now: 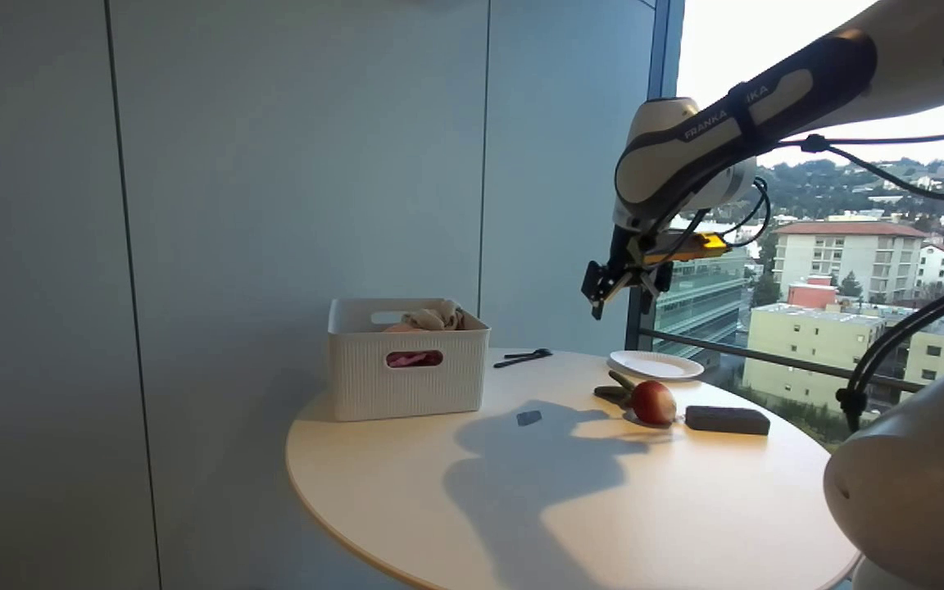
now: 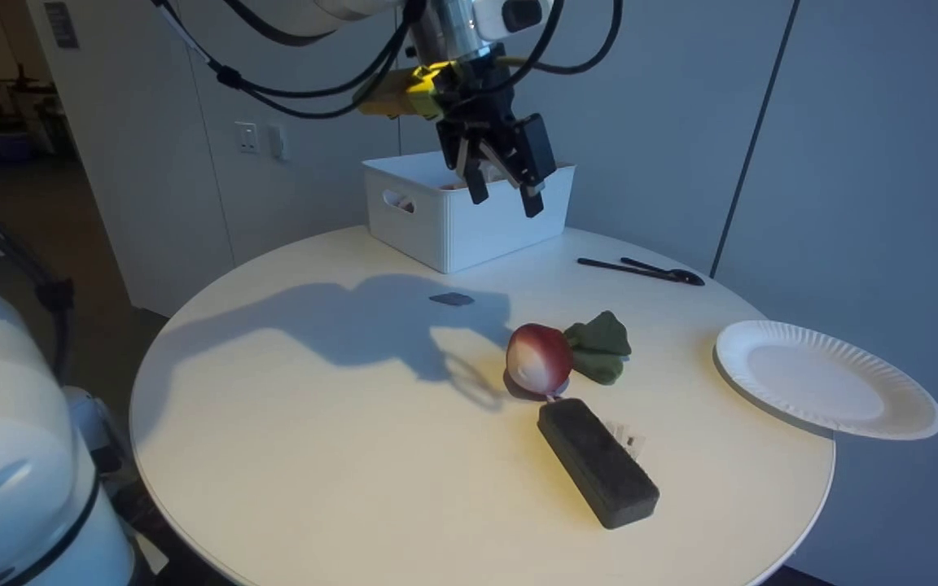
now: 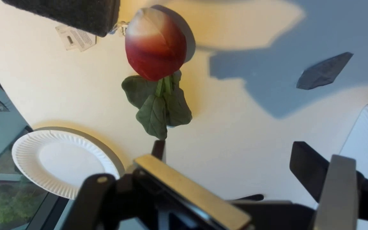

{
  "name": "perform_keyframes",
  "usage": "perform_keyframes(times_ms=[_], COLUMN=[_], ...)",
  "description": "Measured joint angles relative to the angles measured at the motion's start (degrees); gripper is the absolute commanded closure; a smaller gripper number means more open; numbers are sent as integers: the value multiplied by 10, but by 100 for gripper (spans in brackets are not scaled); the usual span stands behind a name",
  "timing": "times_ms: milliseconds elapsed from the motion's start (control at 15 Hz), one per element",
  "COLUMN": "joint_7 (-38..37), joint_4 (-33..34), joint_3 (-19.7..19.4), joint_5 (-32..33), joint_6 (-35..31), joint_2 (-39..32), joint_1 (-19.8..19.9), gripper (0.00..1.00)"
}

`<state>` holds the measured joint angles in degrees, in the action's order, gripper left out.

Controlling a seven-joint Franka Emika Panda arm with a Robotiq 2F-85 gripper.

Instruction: Put the moose toy, pink and peach shirts, the towel and the turnip plushie in the basket

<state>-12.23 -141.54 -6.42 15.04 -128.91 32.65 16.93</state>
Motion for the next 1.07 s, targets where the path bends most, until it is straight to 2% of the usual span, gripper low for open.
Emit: perform_keyframes(times_ms=[333, 600, 1067], joint_7=[-1, -5, 4], joint_4=[4, 28, 89], joint_3=[1, 1, -1], joint_5=[-10, -11, -39], joint_6=[-1, -11, -14], joint_2=[-35, -101, -212], joint_1=[-13, -15, -44], gripper=[0, 0, 0])
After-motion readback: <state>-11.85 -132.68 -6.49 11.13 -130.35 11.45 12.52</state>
